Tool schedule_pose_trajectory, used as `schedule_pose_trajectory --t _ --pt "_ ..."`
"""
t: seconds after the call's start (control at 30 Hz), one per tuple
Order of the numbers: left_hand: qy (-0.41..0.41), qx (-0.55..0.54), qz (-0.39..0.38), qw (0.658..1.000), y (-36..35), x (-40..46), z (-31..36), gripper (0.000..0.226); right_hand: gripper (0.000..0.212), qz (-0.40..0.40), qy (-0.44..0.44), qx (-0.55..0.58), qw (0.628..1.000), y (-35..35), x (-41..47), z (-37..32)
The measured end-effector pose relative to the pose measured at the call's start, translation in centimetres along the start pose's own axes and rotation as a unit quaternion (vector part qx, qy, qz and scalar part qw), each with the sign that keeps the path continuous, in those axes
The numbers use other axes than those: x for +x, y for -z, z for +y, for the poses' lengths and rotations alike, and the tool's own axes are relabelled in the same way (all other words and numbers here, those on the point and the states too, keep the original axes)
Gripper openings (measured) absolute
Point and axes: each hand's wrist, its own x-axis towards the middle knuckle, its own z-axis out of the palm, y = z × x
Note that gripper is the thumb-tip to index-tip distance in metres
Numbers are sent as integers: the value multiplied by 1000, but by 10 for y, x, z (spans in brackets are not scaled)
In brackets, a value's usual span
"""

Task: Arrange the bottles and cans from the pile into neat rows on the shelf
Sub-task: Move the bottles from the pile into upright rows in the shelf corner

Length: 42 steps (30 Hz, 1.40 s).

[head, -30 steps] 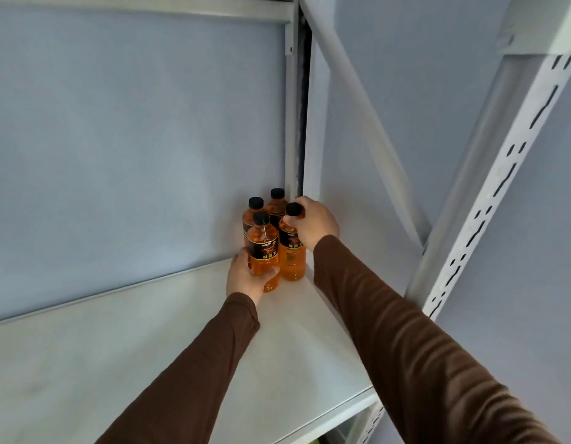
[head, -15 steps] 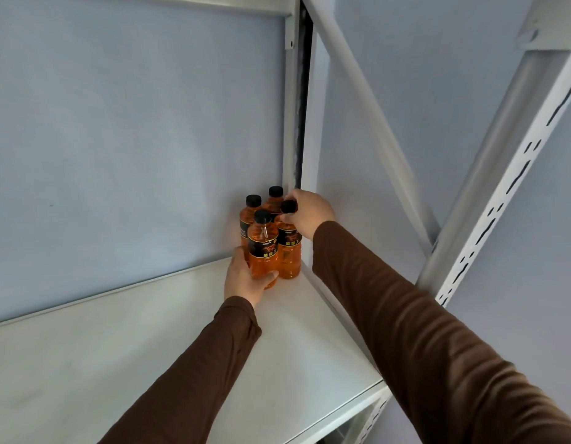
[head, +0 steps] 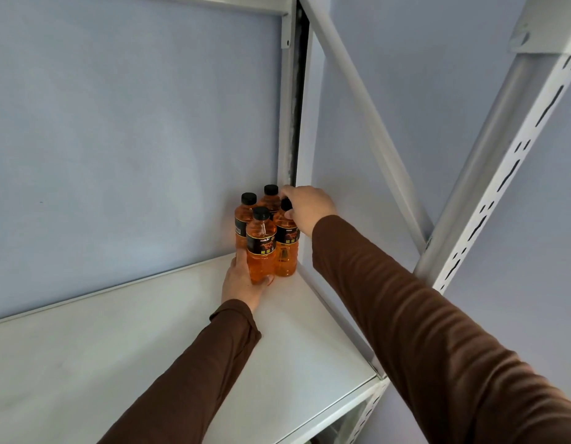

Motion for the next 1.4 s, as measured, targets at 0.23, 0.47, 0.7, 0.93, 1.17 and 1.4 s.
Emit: schedule_pose_trajectory --t 0.23,0.47,0.7,0.93,1.17,1.4 --pt "6 5 0 1000 -1 3 1 89 33 -3 6 -15 1000 2 -3 -3" --pt "13 22 -9 1000 2 2 4 93 36 1 -2 -13 1000 2 -8 -6" --pt "-3 92 -24 995 17 -1 5 86 44 -8 -6 16 1000 2 -11 -7" --pt "11 187 -40 981 43 -29 -1 66 46 35 -17 73 997 9 -31 -12" --pt "-5 233 -6 972 101 -76 3 63 42 117 80 129 981 19 -69 -45" --pt "19 279 36 960 168 -139 0 65 45 60 163 156 972 -3 -111 -104"
